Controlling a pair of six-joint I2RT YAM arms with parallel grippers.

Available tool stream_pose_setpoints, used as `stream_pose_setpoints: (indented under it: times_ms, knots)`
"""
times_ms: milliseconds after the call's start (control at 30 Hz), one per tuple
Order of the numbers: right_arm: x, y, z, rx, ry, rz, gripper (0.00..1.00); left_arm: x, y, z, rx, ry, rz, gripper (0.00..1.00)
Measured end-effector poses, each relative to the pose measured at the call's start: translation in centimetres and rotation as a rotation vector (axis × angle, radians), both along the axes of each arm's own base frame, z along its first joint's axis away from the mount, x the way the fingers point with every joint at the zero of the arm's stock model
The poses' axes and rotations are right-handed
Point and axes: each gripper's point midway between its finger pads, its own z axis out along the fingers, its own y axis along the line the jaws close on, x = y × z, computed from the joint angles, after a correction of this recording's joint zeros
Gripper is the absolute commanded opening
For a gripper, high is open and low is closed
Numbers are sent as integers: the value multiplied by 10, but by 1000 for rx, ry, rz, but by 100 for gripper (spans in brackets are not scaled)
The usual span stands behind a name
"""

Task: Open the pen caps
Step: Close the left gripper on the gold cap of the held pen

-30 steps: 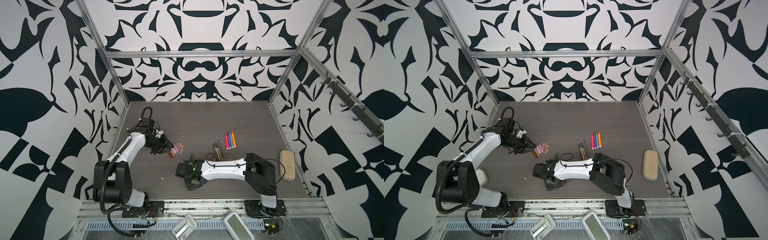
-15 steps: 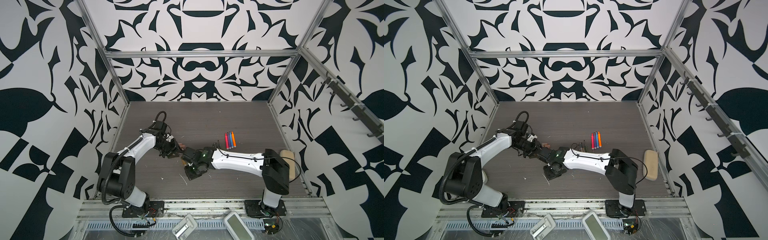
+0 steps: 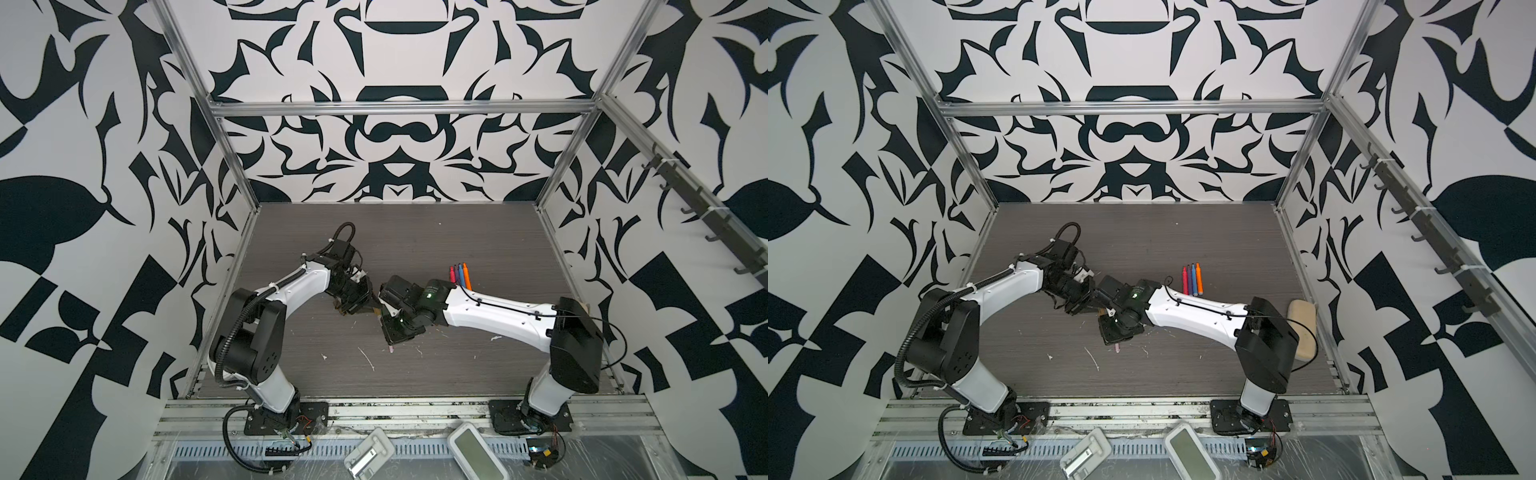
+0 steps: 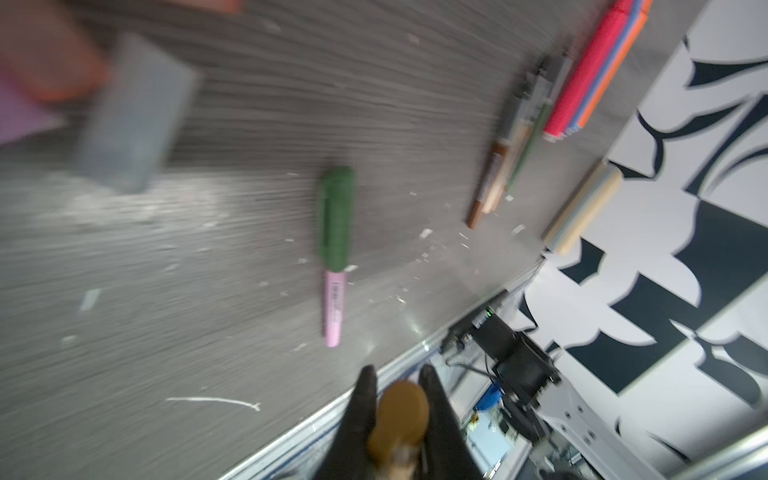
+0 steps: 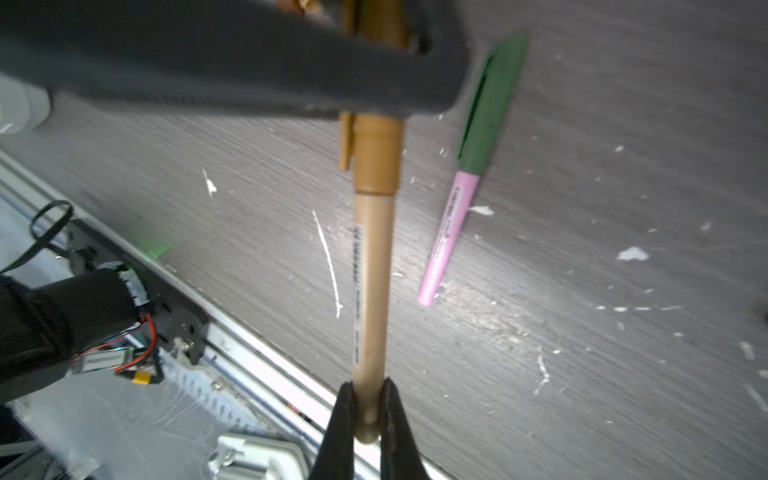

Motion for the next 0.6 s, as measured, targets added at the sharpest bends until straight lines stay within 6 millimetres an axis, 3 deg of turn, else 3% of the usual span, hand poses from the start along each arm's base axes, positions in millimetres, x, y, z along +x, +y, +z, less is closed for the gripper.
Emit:
stream_pose_setpoints:
  times_ms: [167, 400, 600]
  knots:
    - [6, -5, 3, 13, 1, -17, 21, 5, -6, 4, -11, -10, -9, 0]
    - [21, -12, 2, 19, 17, -60, 23, 12, -13, 7, -14, -28, -16, 0]
    - [35, -4, -5, 10, 33, -66, 22, 14, -15, 7, -13, -33, -21, 0]
